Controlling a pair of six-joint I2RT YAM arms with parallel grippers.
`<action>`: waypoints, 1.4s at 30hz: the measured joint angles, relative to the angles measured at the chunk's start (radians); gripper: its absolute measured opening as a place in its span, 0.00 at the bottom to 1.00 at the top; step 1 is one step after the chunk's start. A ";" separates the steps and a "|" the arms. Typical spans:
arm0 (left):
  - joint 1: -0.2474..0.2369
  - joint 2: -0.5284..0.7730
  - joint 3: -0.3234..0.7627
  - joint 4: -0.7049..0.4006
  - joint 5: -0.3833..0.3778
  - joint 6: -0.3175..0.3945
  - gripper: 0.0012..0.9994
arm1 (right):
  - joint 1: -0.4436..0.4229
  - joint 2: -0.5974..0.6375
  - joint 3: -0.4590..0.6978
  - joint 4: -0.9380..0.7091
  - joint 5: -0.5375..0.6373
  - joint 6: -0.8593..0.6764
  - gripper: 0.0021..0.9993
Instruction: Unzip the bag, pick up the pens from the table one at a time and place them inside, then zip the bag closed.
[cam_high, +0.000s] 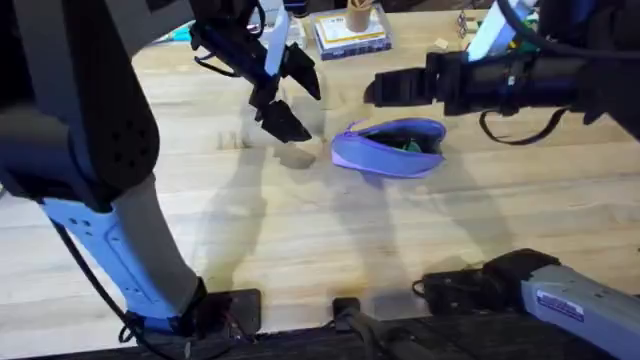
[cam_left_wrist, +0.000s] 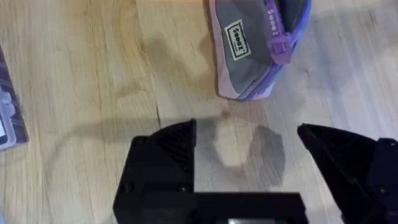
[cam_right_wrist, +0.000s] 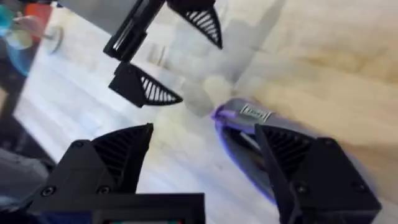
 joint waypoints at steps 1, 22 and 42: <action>0.000 0.000 0.000 0.000 0.000 0.000 0.99 | 0.005 0.000 0.011 0.000 0.018 -0.011 1.00; 0.083 0.021 -0.078 0.008 0.106 0.296 0.99 | 0.190 0.170 0.073 0.006 0.216 -0.225 1.00; 0.130 0.032 -0.148 0.011 0.126 0.396 0.99 | 0.201 0.336 0.073 0.045 0.222 -0.242 1.00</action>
